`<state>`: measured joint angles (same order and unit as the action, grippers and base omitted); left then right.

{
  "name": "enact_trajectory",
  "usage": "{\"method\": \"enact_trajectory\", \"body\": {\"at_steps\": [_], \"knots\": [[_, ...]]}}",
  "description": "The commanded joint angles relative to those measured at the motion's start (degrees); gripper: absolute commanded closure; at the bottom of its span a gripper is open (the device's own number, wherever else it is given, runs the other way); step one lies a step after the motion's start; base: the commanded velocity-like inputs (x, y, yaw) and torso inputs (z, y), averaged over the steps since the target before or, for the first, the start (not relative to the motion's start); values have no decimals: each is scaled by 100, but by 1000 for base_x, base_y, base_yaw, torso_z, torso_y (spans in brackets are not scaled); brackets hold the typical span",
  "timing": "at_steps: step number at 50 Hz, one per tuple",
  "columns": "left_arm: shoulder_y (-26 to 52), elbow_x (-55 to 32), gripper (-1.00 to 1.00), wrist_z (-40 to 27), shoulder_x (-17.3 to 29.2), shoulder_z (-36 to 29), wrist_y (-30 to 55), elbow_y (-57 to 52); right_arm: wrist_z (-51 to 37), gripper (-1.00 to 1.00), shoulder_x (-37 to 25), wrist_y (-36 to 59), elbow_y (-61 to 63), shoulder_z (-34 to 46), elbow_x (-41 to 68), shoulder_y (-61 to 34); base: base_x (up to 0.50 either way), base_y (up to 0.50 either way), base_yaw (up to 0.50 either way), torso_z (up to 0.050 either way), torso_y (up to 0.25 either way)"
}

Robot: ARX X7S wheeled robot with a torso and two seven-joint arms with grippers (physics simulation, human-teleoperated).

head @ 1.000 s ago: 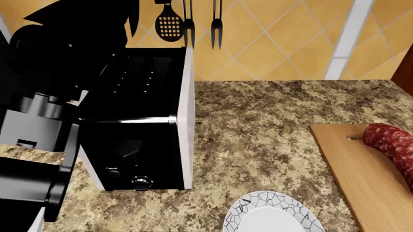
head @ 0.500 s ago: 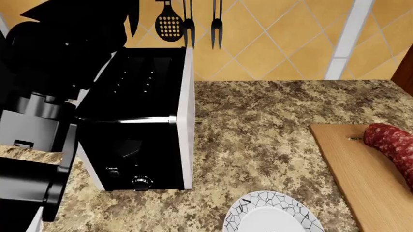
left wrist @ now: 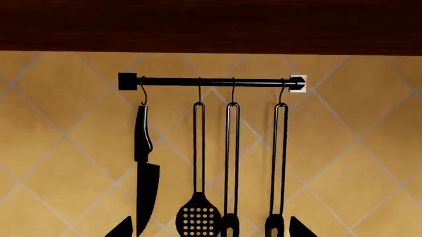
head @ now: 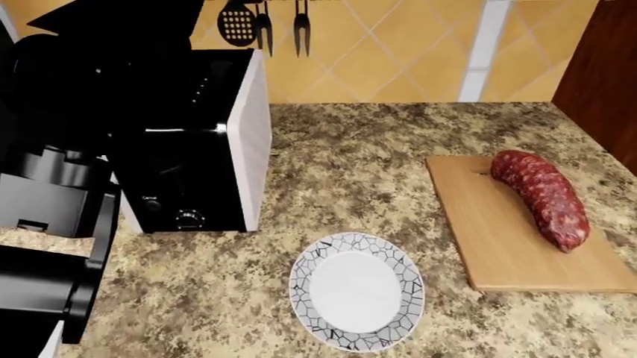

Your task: Pick the salami from the plate and place it on the cutting board. Then pick the condiment bottle from the cabinet and place it next to the cutting board.

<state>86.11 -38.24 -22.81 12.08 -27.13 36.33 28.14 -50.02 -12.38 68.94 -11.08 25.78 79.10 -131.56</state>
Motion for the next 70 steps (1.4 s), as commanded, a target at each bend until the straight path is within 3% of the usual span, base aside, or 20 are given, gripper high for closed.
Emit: {"method": "enact_trajectory", "body": {"at_steps": [1, 32, 52, 70], "knots": [[-33, -49, -100, -43, 27, -3, 49, -115, -58, 100, -28, 223, 231, -177, 154, 135, -502, -450, 0, 0, 0], [-191, -199, -100, 8, 149, 100, -67, -300, -231, 100, -136, 161, 909, -282, 626, 905, -470, -404, 0, 0, 0], [-690, -545, -100, -48, 358, 295, -58, -1077, -2459, 100, -998, 2, 3199, -748, 3050, 2800, 0, 0, 0, 0, 0], [-980, -579, -100, 49, 393, 301, -256, -1113, -2873, 100, -1627, -392, 4686, -1127, 3526, 4254, 0, 0, 0, 0, 0]]}}
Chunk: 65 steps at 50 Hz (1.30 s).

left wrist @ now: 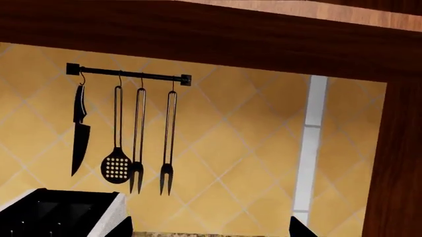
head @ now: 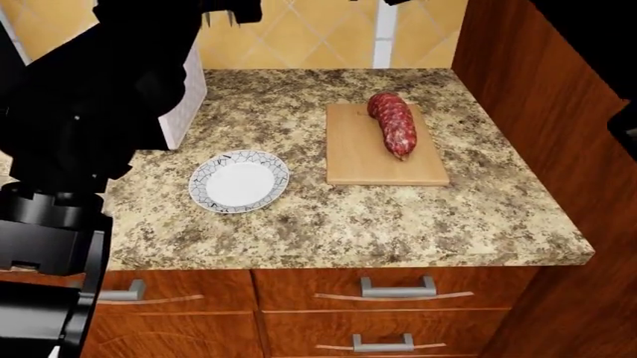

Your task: Pick the salami from the plate and place it on the cutting board. Then pick the condiment bottle from the cabinet and place it next to the cutting board.

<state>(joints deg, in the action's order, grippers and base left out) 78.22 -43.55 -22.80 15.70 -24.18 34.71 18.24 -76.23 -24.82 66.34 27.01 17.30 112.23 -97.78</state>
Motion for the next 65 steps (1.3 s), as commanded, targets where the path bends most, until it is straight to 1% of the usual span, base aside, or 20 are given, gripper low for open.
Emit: {"method": "enact_trajectory", "body": {"at_steps": [1, 7, 14, 18, 23, 27, 31, 34, 35, 36, 39, 43, 46, 49, 53, 60, 65], "knots": [[-231, -49, -100, 59, 28, -3, -113, -149, -228, 100, -416, -132, 988, -323, 179, 1007, 0, 0, 0, 0, 0], [-495, -68, -100, 209, -32, 89, -473, -18, 32, 100, -503, -125, 1697, -620, -71, 1821, 0, 0, 0, 0, 0], [-699, 292, -100, 649, -251, -11, -1331, 788, 420, 100, -602, -80, 2256, -991, -401, 2698, 0, 0, 0, 0, 0], [-694, 547, -100, 953, -421, -32, -2006, 1547, 957, 100, -707, -46, 2548, -1514, -812, 3415, 0, 0, 0, 0, 0], [-700, 547, -100, 1491, -574, 133, -2828, 2170, 1707, 100, -776, -66, 2885, -2218, -1321, 4315, 0, 0, 0, 0, 0], [-554, 523, -100, 1857, -715, 218, -3209, 2790, 2208, 100, -731, -68, 3061, -2590, -1735, 4849, 0, 0, 0, 0, 0], [-318, 575, -100, 2447, -978, 211, -3708, 3783, 3160, 100, -563, -57, 3287, -2865, -2788, 5549, 0, 0, 0, 0, 0], [-13, 681, -100, 3050, -1296, 195, -4346, 5034, 3739, 100, -1054, -1149, 3296, -2037, -4079, 6163, 0, 0, 0, 0, 0], [119, 692, -100, 3267, -1412, 228, -4606, 5529, 3892, 100, -1120, -1373, 3292, -1882, -4392, 6349, 0, 0, 0, 0, 0], [127, 729, -100, 3345, -1452, 268, -4681, 5663, 4044, 100, -1126, -1502, 3276, -1813, -4633, 6490, 0, 0, 0, 0, 0], [2, 1032, -100, 3341, -1487, 452, -4691, 5672, 4454, 100, -1079, -1748, 3162, -1597, -5276, 6749, 0, 0, 0, 0, 0], [-75, 1575, -100, 3309, -1528, 860, -4667, 5673, 4876, 100, -1043, -2078, 2964, -1329, -5980, 7052, 0, 0, 0, 0, 0], [-81, 1960, -100, 3275, -1530, 1226, -4409, 5673, 5218, 100, -993, -2504, 2752, -1176, -6528, 7358, 0, 0, 0, 0, 0], [-89, 2291, -100, 3267, -1549, 1571, -4362, 5673, 5451, 100, -915, -2814, 2498, -1031, -6889, 7476, 0, 0, 0, 0, 0], [-93, 2520, -100, 3405, -1559, 1931, -4325, 5673, 5595, 100, -868, -2986, 2324, -867, -7146, 7506, 0, 0, 0, 0, 0], [-97, 2589, -100, 3412, -1564, 1897, -4326, 5673, 5852, 100, -759, -3528, 1902, -669, -7687, 7723, 0, 0, 0, 0, 0], [-103, 2585, -100, 3392, -1564, 1838, -4335, 5673, 5997, 100, -612, -4211, 1411, -524, -8281, 8055, 0, 0, 0, 0, 2]]}}
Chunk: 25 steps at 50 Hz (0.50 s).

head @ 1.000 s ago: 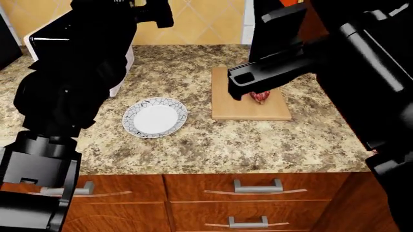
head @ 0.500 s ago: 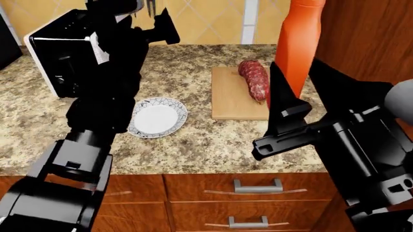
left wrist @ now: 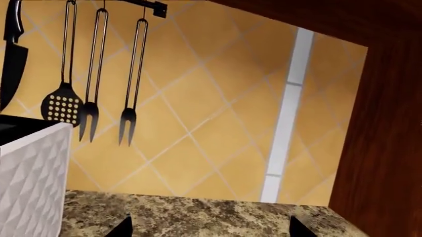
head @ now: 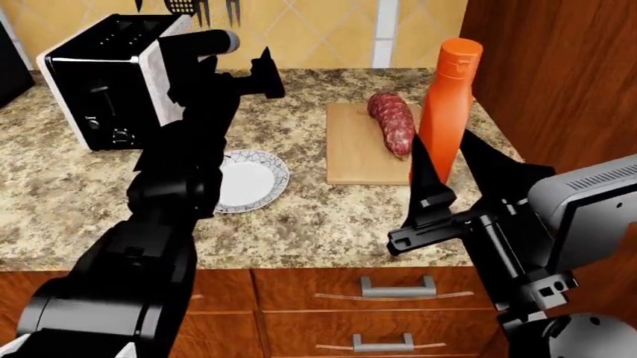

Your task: Pick the salami from the plate and place it on the cutting board. Then pick the condiment bottle from the cabinet and place it next to the cutting board.

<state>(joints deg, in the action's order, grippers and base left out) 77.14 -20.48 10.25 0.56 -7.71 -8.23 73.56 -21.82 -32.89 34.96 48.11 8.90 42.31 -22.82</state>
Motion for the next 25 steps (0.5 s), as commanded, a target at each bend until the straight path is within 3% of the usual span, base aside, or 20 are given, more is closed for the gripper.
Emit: {"method": "enact_trajectory", "body": {"at_steps": [1, 10, 25], "knots": [[4, 274, -100, 90, -50, 187, -42, 141, 589, 100, 227, -1226, -799, 348, -1410, 612, 0, 0, 0, 0, 0], [-1, 257, -100, 78, -50, 141, -43, 141, 916, 100, 544, -2633, -1901, 524, -2165, 922, 0, 0, 0, 0, 0], [-13, 292, -100, 66, -50, 106, -79, 141, 992, 100, 757, -3035, -2674, 583, -2322, 823, 0, 0, 0, 0, 0]]}}
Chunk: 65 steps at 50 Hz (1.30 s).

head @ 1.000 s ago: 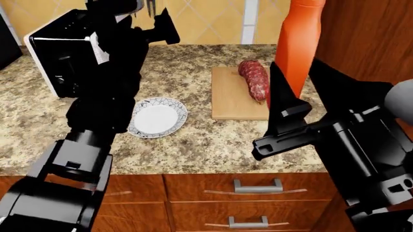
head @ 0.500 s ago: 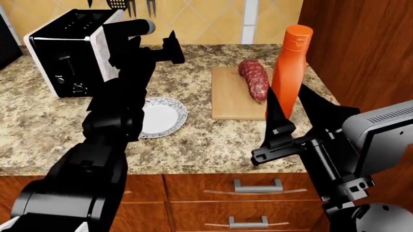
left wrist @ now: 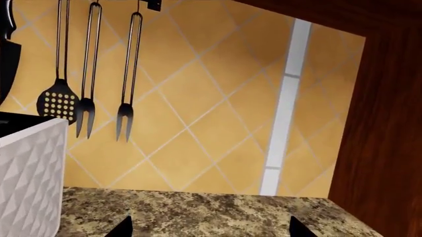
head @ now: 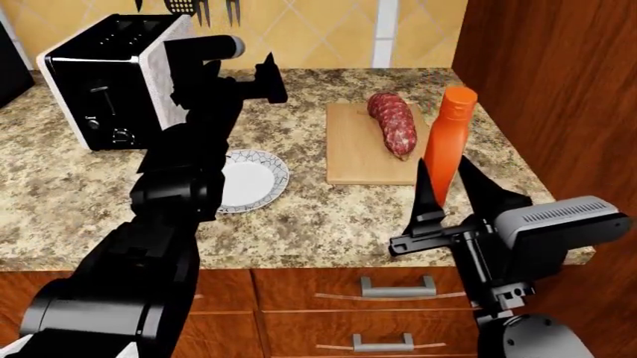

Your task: Pick the salami from the plate and place it on the cutting board. Then pick the condiment bottle from the cabinet and place it next to the cutting board.

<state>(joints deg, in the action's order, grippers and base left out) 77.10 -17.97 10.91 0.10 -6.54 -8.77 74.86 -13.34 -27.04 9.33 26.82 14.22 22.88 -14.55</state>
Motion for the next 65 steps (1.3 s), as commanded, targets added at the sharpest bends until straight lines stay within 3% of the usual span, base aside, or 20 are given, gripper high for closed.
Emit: {"method": "enact_trajectory", "body": {"at_steps": [1, 65], "knots": [[-7, 40, -100, -4, -4, -24, -27, 11, 146, 100, 183, -483, -582, 48, -374, -18, 0, 0, 0, 0, 0], [-52, 52, -100, -39, -4, -216, -158, 11, 577, 100, 979, -1454, -3543, 343, -523, -824, 0, 0, 0, 0, 0]]}}
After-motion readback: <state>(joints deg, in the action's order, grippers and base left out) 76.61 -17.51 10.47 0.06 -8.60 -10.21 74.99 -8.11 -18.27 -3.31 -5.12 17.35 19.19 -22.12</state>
